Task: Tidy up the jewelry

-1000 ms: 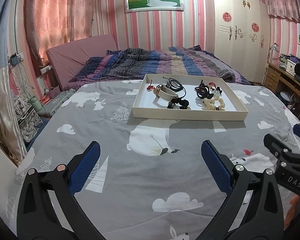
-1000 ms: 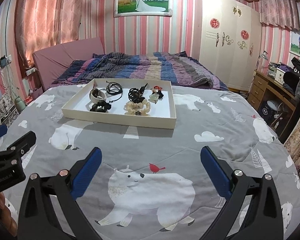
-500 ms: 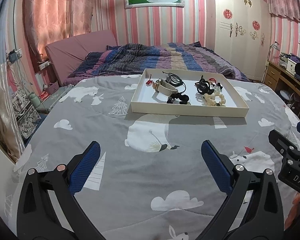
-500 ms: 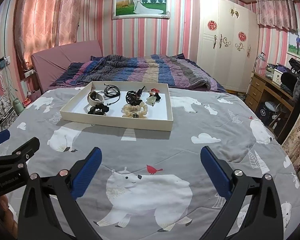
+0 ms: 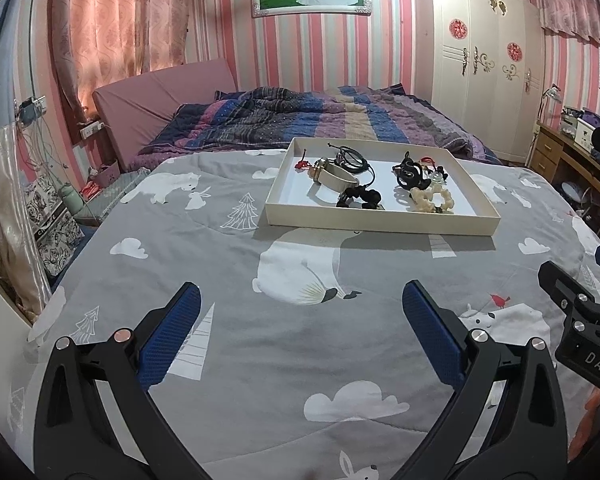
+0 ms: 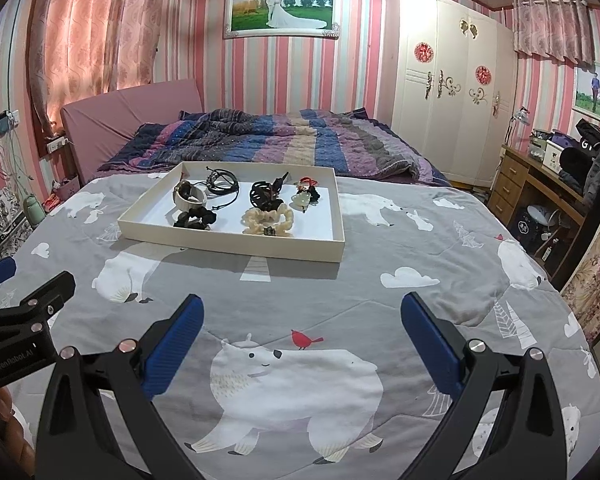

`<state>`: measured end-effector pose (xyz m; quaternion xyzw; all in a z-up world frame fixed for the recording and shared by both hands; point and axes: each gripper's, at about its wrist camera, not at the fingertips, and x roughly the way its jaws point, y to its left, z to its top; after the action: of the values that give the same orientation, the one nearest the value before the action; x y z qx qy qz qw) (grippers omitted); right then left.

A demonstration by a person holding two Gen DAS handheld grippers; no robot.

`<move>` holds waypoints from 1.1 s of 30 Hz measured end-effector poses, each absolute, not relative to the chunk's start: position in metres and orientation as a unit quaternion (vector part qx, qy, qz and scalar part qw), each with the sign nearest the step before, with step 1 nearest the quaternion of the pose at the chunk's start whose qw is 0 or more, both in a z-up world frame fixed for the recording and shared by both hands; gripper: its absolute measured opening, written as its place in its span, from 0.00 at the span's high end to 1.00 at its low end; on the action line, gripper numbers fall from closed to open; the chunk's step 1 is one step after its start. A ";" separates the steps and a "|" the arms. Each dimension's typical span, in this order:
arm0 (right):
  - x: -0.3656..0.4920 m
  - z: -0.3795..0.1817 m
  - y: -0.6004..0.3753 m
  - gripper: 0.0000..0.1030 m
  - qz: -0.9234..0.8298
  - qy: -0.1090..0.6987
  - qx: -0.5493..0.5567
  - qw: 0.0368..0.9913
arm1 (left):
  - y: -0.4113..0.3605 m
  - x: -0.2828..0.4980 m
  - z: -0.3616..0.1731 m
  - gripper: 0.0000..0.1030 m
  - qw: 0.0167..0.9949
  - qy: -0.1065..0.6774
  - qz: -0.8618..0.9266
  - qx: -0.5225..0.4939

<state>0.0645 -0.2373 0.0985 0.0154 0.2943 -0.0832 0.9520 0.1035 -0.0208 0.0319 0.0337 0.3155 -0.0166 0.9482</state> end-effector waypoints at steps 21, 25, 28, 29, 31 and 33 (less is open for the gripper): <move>0.066 0.097 -0.239 0.04 -0.084 0.296 0.016 0.951 | -0.021 0.102 0.033 0.03 0.950 0.310 -0.007 0.040; 0.066 0.097 -0.238 0.04 -0.084 0.297 0.015 0.951 | -0.021 0.102 0.033 0.03 0.950 0.309 -0.006 0.041; 0.066 0.098 -0.238 0.04 -0.084 0.296 0.015 0.951 | -0.021 0.102 0.033 0.03 0.950 0.310 -0.007 0.040; 0.066 0.098 -0.239 0.04 -0.084 0.296 0.015 0.951 | -0.021 0.102 0.033 0.03 0.950 0.310 -0.007 0.040; 0.066 0.097 -0.239 0.04 -0.084 0.296 0.015 0.951 | -0.021 0.102 0.033 0.03 0.950 0.309 -0.006 0.041; 0.066 0.097 -0.239 0.04 -0.084 0.296 0.015 0.951 | -0.020 0.103 0.033 0.03 0.950 0.308 -0.004 0.041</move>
<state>0.0657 -0.2387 0.0974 0.0151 0.2961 -0.0842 0.9513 0.1026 -0.0205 0.0333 0.0408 0.3081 -0.0043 0.9505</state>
